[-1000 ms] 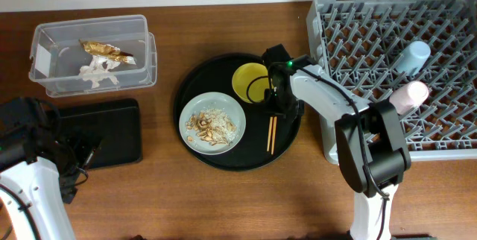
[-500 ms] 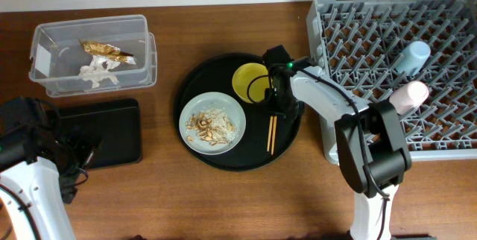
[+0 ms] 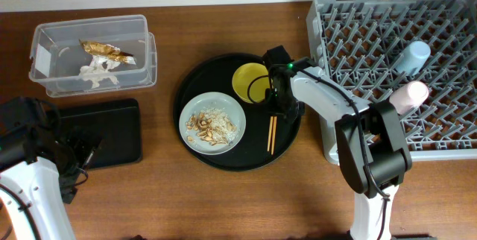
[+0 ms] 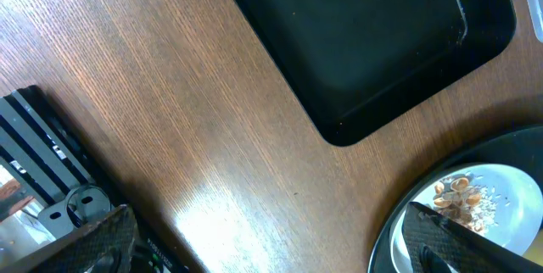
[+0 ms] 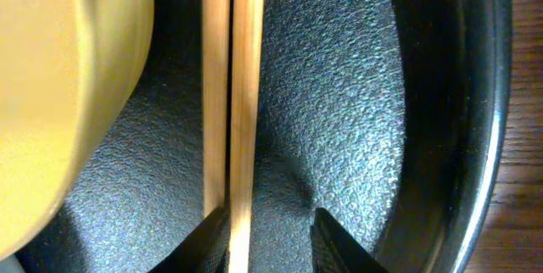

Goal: Sort waste into correct bins and load items into the dishwasher rack
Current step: 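Close the right gripper on the chopsticks and lift them, then carry the chopstick to the rack's left edge and release it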

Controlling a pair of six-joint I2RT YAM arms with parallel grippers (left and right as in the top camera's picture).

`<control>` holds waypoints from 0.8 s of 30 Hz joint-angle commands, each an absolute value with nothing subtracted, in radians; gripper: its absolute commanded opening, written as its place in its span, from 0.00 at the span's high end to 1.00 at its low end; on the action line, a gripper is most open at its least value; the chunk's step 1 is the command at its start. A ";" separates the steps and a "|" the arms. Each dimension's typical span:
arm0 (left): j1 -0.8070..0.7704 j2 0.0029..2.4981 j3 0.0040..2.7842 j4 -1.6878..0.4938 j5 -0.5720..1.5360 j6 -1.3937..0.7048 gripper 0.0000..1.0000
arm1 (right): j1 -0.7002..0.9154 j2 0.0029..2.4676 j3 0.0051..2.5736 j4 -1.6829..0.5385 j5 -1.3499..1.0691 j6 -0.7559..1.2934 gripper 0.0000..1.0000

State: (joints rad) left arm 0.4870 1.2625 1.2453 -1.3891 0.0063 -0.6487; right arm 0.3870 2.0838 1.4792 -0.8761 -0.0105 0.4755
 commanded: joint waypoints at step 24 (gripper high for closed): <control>0.492 1.264 1.244 -1.388 -0.004 -0.659 0.01 | 0.391 2.065 1.494 -0.902 0.012 0.505 0.96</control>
State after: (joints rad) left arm 0.4870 1.2625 1.2453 -1.3891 0.0063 -0.6487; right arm 0.3862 2.0708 1.4464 -0.8474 -0.0006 0.5091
